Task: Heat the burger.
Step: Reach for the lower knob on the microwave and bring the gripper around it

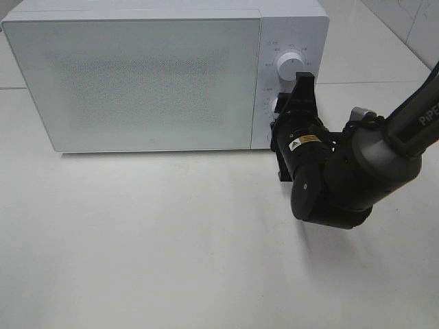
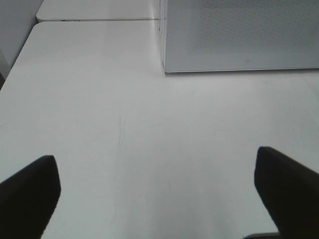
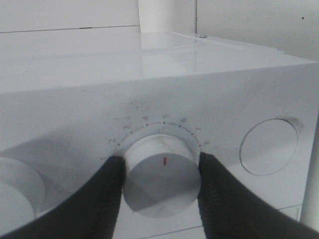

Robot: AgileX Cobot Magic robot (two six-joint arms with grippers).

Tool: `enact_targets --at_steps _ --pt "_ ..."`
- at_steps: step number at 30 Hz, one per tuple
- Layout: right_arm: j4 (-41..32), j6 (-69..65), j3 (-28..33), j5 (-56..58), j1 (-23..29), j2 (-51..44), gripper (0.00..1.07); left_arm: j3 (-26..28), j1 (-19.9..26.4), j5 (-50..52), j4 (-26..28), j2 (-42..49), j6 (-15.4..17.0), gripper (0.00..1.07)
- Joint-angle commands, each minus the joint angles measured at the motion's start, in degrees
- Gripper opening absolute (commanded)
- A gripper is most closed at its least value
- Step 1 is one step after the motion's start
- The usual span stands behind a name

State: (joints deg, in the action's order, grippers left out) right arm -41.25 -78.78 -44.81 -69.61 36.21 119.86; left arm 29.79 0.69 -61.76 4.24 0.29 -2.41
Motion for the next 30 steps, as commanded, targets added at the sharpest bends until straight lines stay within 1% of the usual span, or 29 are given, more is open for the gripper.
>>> enact_targets --at_steps 1,12,21,22,23,25,26,28,29,30 --pt "2.92 -2.86 -0.8 -10.49 0.46 -0.86 0.0 -0.17 0.17 0.52 -0.11 1.09 0.4 0.98" --pt "2.86 -1.95 -0.8 -10.49 0.46 -0.86 0.0 -0.17 0.17 0.52 -0.11 1.09 0.4 0.98" --pt "1.43 -0.06 -0.8 -10.43 0.46 -0.86 0.05 -0.17 0.17 0.52 -0.11 1.09 0.4 0.98" --pt "1.49 0.29 -0.8 -10.43 0.46 -0.86 0.08 -0.17 0.17 0.52 -0.11 1.09 0.4 0.98" --pt "1.49 0.29 -0.8 -10.43 0.46 -0.86 0.08 -0.17 0.17 0.52 -0.11 1.09 0.4 0.98" --pt "1.2 1.55 -0.8 -10.43 0.46 -0.86 0.13 -0.17 0.17 0.52 -0.11 1.09 0.4 0.98" --pt "1.2 1.55 -0.8 -10.43 0.46 -0.86 0.13 -0.17 0.17 0.52 -0.11 1.09 0.4 0.98" --pt "0.11 2.29 -0.8 -10.49 0.46 -1.09 0.26 -0.17 0.17 0.52 -0.11 1.09 0.4 0.98" --pt "0.11 2.29 -0.8 -10.49 0.46 -1.09 0.26 -0.17 0.17 0.52 -0.11 1.09 0.4 0.98" --pt "0.06 2.35 -0.8 -10.49 0.46 -1.09 0.3 -0.17 0.17 0.52 -0.11 1.09 0.4 0.98"
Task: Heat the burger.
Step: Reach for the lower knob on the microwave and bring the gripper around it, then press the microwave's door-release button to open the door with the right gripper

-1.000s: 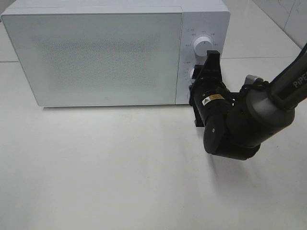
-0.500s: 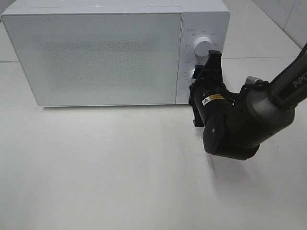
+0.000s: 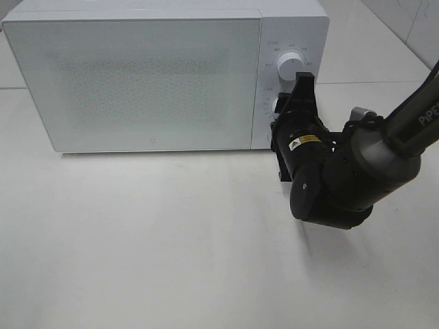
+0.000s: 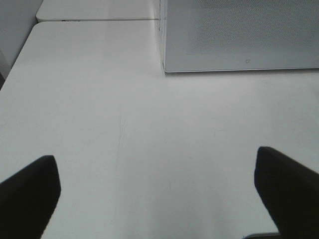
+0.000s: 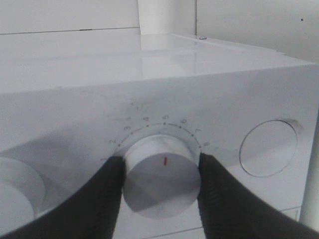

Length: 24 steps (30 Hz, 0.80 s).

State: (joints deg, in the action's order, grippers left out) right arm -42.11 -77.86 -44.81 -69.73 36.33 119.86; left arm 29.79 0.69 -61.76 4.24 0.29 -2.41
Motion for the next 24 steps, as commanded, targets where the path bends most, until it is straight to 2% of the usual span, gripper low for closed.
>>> enact_targets --at_steps 1,2,4,7,8,12,15,24 --pt "0.8 1.43 -0.8 -10.37 0.34 -1.2 0.38 -0.17 0.17 0.52 -0.11 1.09 0.4 0.98" --pt "0.8 1.43 -0.8 -10.37 0.34 -1.2 0.38 -0.17 0.17 0.52 -0.11 1.09 0.4 0.98" --pt "0.74 1.43 -0.74 -10.37 0.34 -1.2 0.5 -0.17 0.17 0.52 -0.11 1.09 0.4 0.98" --pt "0.74 1.49 -0.74 -10.37 0.34 -1.2 0.54 -0.17 0.17 0.52 -0.11 1.09 0.4 0.98" --pt "0.74 1.55 -0.74 -10.37 0.34 -1.2 0.61 -0.17 0.17 0.52 -0.11 1.09 0.4 0.98" --pt "0.86 1.78 -0.52 -10.08 0.34 -1.2 0.73 -0.17 0.17 0.52 -0.11 1.09 0.4 0.98" --pt "1.6 2.46 0.92 -9.51 0.52 -1.6 0.75 -0.17 0.17 0.52 -0.11 1.09 0.4 0.98" --pt "5.33 5.56 5.21 -6.99 1.09 -5.67 0.75 -0.17 0.17 0.52 -0.11 1.09 0.4 0.98"
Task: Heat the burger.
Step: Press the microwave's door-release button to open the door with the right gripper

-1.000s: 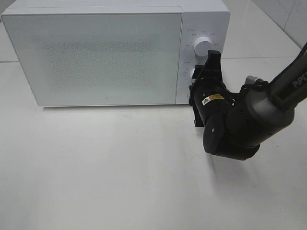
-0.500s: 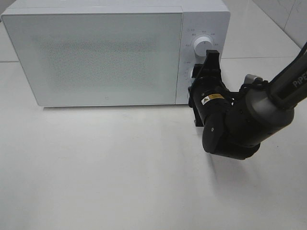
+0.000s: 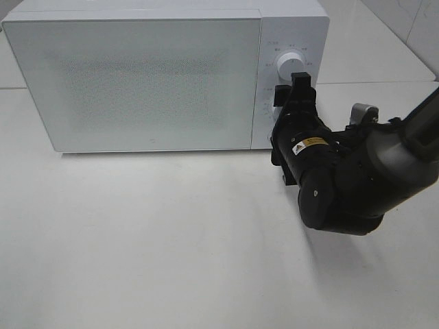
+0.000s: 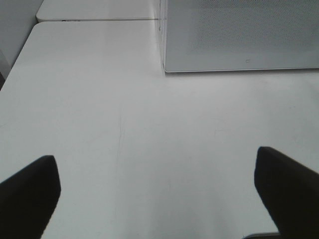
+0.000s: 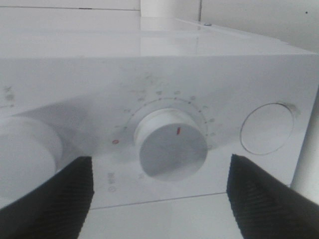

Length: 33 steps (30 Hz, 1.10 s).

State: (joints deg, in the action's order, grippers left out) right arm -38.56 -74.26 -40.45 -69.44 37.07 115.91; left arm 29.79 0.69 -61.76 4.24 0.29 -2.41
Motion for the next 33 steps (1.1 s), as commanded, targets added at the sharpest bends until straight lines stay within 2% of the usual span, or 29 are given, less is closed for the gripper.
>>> enact_targets --at_steps 1,9,11,13,14,16,18,19,20,22,23,24,26,28,29,30,32,33 --pt "3.32 3.04 2.29 -4.58 0.34 -3.32 0.75 -0.17 0.17 0.52 -0.11 1.09 0.4 0.98" --pt "6.7 15.87 9.45 9.05 0.23 -12.49 0.75 -0.17 0.17 0.52 -0.11 1.09 0.4 0.98" --pt "6.88 26.18 11.4 16.1 0.23 -17.3 0.75 -0.17 0.17 0.52 -0.11 1.09 0.4 0.98" --pt "6.88 29.34 11.69 18.28 0.0 -18.74 0.75 -0.17 0.17 0.52 -0.11 1.09 0.4 0.98" --pt "7.73 37.82 11.75 26.18 -1.38 -22.35 0.75 -0.17 0.17 0.52 -0.11 1.09 0.4 0.98" --pt "8.08 41.14 11.57 30.54 -2.18 -24.18 0.75 -0.17 0.17 0.52 -0.11 1.09 0.4 0.98" --pt "8.59 54.32 10.54 42.11 -5.44 -28.71 0.75 -0.17 0.17 0.52 -0.11 1.09 0.4 0.98" --pt "8.59 54.32 10.54 42.11 -5.44 -28.71 0.75 -0.17 0.17 0.52 -0.11 1.09 0.4 0.98" --pt "8.65 62.22 9.45 49.33 -7.79 -30.94 0.75 -0.17 0.17 0.52 -0.11 1.09 0.4 0.98" --pt "8.77 66.29 8.77 53.63 -8.94 -31.97 0.75 -0.17 0.17 0.52 -0.11 1.09 0.4 0.98" --pt "8.82 72.71 7.28 62.17 -10.83 -33.29 0.75 -0.17 0.17 0.52 -0.11 1.09 0.4 0.98" --pt "8.82 72.71 7.28 62.17 -10.83 -33.29 0.75 -0.17 0.17 0.52 -0.11 1.09 0.4 0.98" --pt "10.2 79.53 4.3 74.43 -13.29 -33.75 0.75 -0.17 0.17 0.52 -0.11 1.09 0.4 0.98" --pt "11.23 80.84 3.09 77.86 -13.98 -33.75 0.75 -0.17 0.17 0.52 -0.11 1.09 0.4 0.98" --pt "15.3 82.1 0.63 85.66 -15.07 -33.75 0.75 -0.17 0.17 0.52 -0.11 1.09 0.4 0.98" --pt "15.3 82.1 0.63 85.66 -15.07 -33.75 0.75 -0.17 0.17 0.52 -0.11 1.09 0.4 0.98" --pt "22.0 81.93 -2.81 95.63 -15.64 -33.92 0.75 -0.17 0.17 0.52 -0.11 1.09 0.4 0.98" --pt "22.0 81.93 -2.81 95.63 -15.64 -33.92 0.75 -0.17 0.17 0.52 -0.11 1.09 0.4 0.98"
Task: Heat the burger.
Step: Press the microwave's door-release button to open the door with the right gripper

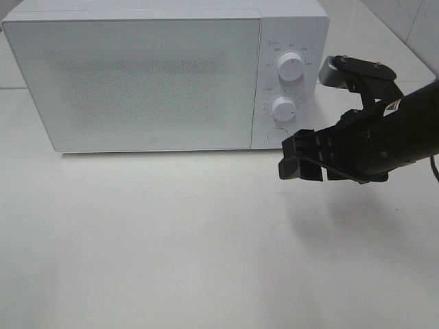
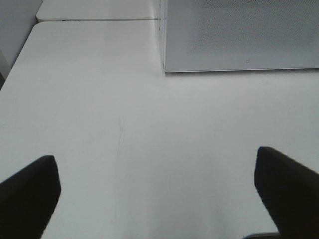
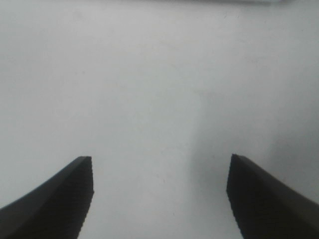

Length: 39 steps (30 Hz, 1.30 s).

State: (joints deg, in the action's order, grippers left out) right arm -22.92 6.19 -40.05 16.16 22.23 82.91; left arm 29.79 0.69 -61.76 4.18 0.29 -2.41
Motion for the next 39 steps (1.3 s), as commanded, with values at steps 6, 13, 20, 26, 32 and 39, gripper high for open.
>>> enact_targets --at_steps 6,13,20,26,32,39 --pt "14.27 0.57 -11.69 30.6 -0.86 -0.92 0.75 -0.17 0.17 0.52 -0.06 1.09 0.4 0.98" --pt "14.55 -0.11 -14.15 43.43 -0.86 -4.18 0.75 -0.17 0.17 0.52 -0.06 1.09 0.4 0.98" --pt "14.67 -0.4 -13.75 49.27 -0.86 -16.04 0.75 -0.17 0.17 0.52 -0.06 1.09 0.4 0.98" --pt "15.41 -0.06 -12.09 50.25 -0.86 -29.28 0.75 -0.17 0.17 0.52 -0.06 1.09 0.4 0.98" --pt "17.13 -0.63 -6.42 50.13 -6.93 -44.35 0.75 -0.17 0.17 0.52 -0.06 1.09 0.4 0.98" --pt "18.16 -0.69 -1.66 49.27 -13.58 -55.98 0.75 -0.17 0.17 0.52 -0.06 1.09 0.4 0.98"
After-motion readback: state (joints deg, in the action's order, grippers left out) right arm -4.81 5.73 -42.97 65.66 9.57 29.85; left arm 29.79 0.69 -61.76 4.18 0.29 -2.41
